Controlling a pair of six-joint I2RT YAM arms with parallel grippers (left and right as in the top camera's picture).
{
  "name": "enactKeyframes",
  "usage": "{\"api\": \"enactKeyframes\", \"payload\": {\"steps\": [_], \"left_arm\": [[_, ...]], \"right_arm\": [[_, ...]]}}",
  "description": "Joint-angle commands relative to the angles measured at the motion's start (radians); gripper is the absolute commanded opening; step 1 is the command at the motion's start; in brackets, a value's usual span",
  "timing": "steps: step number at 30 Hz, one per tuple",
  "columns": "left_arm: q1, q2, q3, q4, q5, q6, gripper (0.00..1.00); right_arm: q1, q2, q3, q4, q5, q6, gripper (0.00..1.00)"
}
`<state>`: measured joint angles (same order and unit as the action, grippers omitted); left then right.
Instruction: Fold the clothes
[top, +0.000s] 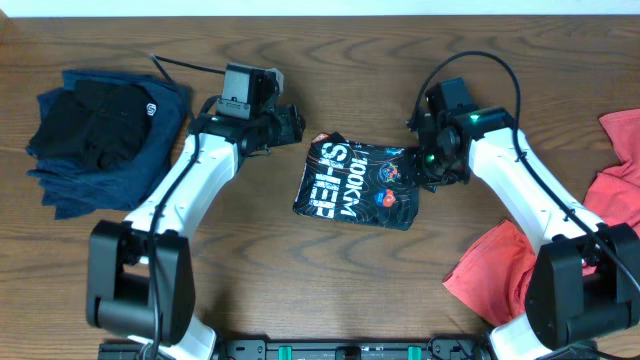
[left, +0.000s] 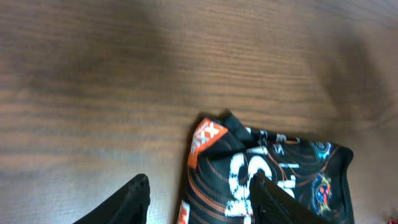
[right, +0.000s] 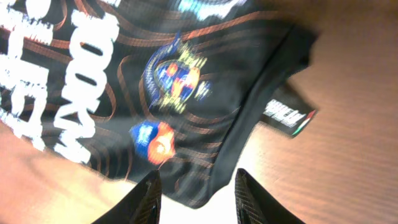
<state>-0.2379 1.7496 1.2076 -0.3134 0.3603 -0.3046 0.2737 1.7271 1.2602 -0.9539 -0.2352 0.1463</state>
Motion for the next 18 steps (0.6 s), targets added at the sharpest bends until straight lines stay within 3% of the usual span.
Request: {"api": "enactKeyframes", "payload": {"steps": [1,10,18], "left_arm": [[-0.013,0.066,-0.001,0.036,0.010,0.031,0.56],[-0.043,0.215,-0.001,0.095,0.021,0.031,0.65],[-0.043,0.293,-0.001,0.095,0.149,0.031,0.76]], "right_arm": [[0.020,0.001,-0.022,-0.013,-0.092,-0.036,0.37],[0.072,0.001,-0.071,-0.002,-0.090,-0.035,0.38],[0.074,0.001,-0.097,0.033,-0.091,-0.035,0.39]]}}
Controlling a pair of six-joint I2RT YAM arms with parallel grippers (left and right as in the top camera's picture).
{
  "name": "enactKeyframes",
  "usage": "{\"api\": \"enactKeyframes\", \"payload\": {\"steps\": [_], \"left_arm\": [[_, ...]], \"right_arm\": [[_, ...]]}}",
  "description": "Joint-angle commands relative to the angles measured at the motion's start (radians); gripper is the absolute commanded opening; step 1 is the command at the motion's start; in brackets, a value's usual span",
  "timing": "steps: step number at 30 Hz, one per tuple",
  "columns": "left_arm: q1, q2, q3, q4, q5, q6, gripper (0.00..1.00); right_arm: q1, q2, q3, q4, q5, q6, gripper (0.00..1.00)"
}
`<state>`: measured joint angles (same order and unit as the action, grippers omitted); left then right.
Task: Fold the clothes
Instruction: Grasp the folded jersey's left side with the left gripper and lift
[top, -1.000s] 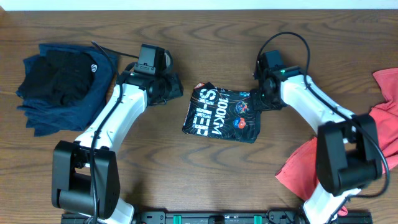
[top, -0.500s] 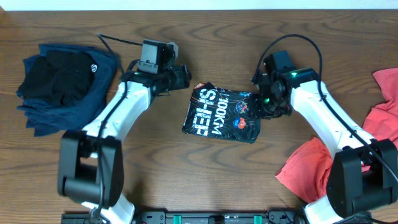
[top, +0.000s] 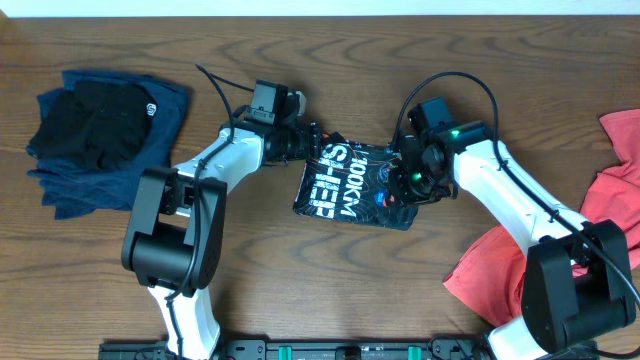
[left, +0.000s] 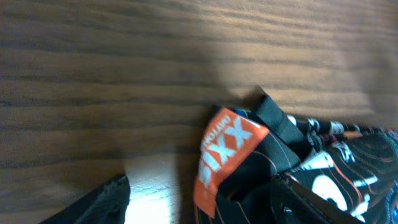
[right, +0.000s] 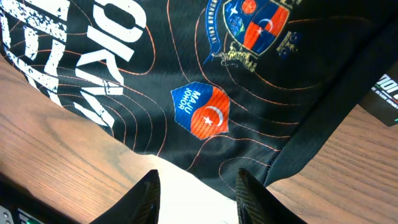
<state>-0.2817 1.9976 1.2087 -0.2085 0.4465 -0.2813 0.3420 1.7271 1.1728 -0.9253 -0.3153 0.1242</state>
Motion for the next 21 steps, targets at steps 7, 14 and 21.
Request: {"api": "enactKeyframes", "payload": {"steps": [7,14,21], "left_arm": [[0.001,0.062,-0.002,0.002,0.195,0.008,0.82],[-0.005,0.063,-0.003,-0.042,0.213,0.013,0.81],[-0.031,0.095,-0.014,-0.056,0.190,0.019,0.79]], "right_arm": [[0.006,0.001,-0.010,0.012,-0.011,-0.013,0.40],[0.006,0.001,-0.010,0.014,-0.011,-0.013,0.40],[0.006,0.001,-0.010,0.013,-0.011,-0.013,0.40]]}}
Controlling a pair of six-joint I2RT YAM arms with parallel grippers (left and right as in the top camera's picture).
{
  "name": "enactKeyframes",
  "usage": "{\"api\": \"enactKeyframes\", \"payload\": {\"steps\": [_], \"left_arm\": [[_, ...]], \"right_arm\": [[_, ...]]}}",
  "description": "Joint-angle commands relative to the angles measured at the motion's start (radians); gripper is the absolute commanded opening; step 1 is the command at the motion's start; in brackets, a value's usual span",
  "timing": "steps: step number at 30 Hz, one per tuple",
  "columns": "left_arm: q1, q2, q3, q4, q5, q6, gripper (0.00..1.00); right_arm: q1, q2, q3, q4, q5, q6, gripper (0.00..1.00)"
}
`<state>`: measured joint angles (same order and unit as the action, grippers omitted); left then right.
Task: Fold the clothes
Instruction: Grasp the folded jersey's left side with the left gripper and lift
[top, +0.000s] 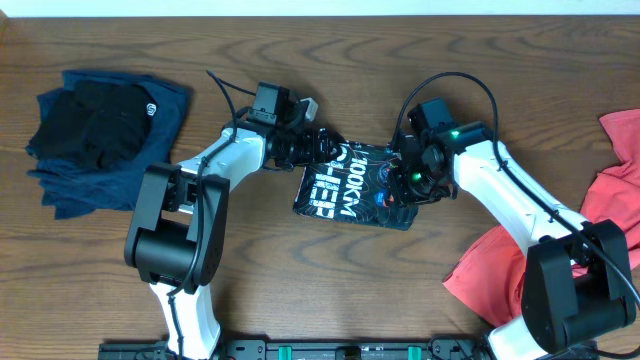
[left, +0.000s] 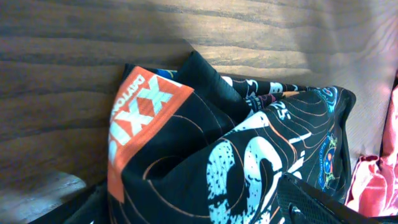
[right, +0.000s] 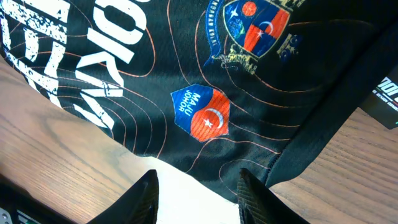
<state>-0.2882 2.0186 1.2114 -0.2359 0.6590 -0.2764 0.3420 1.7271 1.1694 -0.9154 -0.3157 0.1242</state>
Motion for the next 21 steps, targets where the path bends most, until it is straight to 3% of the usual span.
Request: {"api": "enactKeyframes", "payload": {"steps": [1,3,6,7,11,18,21], "left_arm": [[-0.031,0.084,-0.016,-0.029,-0.023,0.014,0.76],[-0.043,0.100,-0.016,-0.027,-0.023,0.014,0.59],[-0.049,0.107,-0.016,-0.019,-0.024,0.027,0.13],[-0.049,0.107,-0.016,-0.014,-0.024,0.034,0.06],[-0.026,0.105,-0.001,-0.018,-0.082,0.040,0.06],[0.073,0.030,0.101,-0.201,-0.452,0.067,0.06],[0.124,-0.024,0.148,-0.270,-0.539,0.067,0.06]], "right_arm": [[0.006,0.001,-0.006,0.004,-0.011,-0.013,0.40],[0.006,0.001,-0.006,0.003,-0.010,-0.013,0.40],[0.006,0.001,-0.006,0.002,-0.010,-0.013,0.39],[0.006,0.001,-0.006,0.003,-0.010,-0.013,0.39],[0.006,0.001,-0.006,0.002,-0.010,-0.013,0.39],[-0.009,0.001,-0.006,0.000,0.004,-0.013,0.38],[-0.022,0.001,-0.006,0.001,0.005,-0.013,0.37]]}}
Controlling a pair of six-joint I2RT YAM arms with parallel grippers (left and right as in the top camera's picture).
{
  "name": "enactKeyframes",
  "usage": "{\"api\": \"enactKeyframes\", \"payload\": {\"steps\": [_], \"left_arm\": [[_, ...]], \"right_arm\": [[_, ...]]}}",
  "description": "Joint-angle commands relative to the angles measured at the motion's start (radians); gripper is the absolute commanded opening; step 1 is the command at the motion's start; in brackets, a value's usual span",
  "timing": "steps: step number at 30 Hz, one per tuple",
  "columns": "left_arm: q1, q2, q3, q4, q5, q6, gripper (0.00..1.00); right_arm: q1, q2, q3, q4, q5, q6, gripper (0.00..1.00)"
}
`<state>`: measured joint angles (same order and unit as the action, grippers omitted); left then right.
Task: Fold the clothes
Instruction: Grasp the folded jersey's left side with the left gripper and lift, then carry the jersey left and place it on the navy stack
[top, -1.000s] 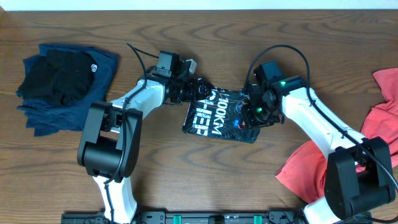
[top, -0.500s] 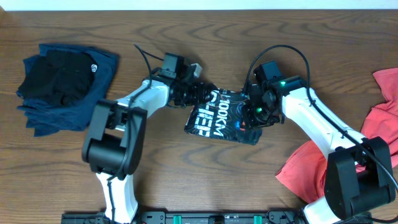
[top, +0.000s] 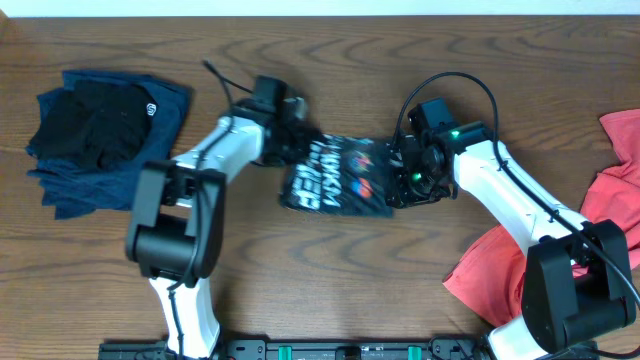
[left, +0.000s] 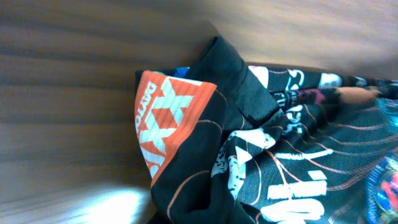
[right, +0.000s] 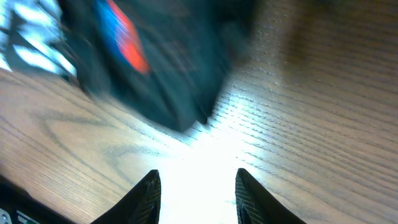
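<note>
A folded black jersey (top: 335, 175) with white lettering and an orange patch lies mid-table. My left gripper (top: 297, 140) is at its far-left corner. In the left wrist view the jersey (left: 267, 143) fills the frame and bunches at the bottom edge, hiding the fingers, so the gripper appears shut on the cloth. My right gripper (top: 405, 185) is at the jersey's right edge. It stands open (right: 198, 193) over bare wood, and the jersey (right: 143, 68) is a blur to the upper left of it.
A pile of dark blue and black clothes (top: 100, 135) sits at the table's far left. A red garment (top: 560, 240) lies crumpled at the right edge. The wooden table (top: 300, 260) shows bare in front of the jersey.
The jersey has shifted left, with the left gripper now shut on its corner. The cloth no longer lies under the right gripper's open fingers, which are now over bare wood.
At first the left gripper was open, short of the jersey's far-left corner, and the right gripper was open over its right part. The left gripper then reached the corner and stood open around it. Now it grips the corner and the jersey sits further left.
</note>
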<state>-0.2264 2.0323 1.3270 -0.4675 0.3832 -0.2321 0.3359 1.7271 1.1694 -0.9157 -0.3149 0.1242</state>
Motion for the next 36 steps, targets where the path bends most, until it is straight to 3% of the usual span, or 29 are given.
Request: {"api": "enactKeyframes", "payload": {"steps": [1,11,14,36], "left_arm": [[0.078,-0.056,0.045,-0.053,-0.285,0.023,0.06],[0.228,-0.227,0.066,0.001,-0.531,0.146,0.06],[0.270,-0.252,0.066,0.037,-0.534,0.192,0.06],[0.568,-0.345,0.067,0.389,-0.534,0.206,0.07]], "right_arm": [[-0.020,0.001,-0.006,0.002,0.005,-0.013,0.37],[-0.044,0.001,-0.006,-0.001,0.011,-0.013,0.37],[-0.044,0.001,-0.006,-0.001,0.013,-0.013,0.37],[-0.045,0.001,-0.006,-0.008,0.031,-0.013,0.37]]}}
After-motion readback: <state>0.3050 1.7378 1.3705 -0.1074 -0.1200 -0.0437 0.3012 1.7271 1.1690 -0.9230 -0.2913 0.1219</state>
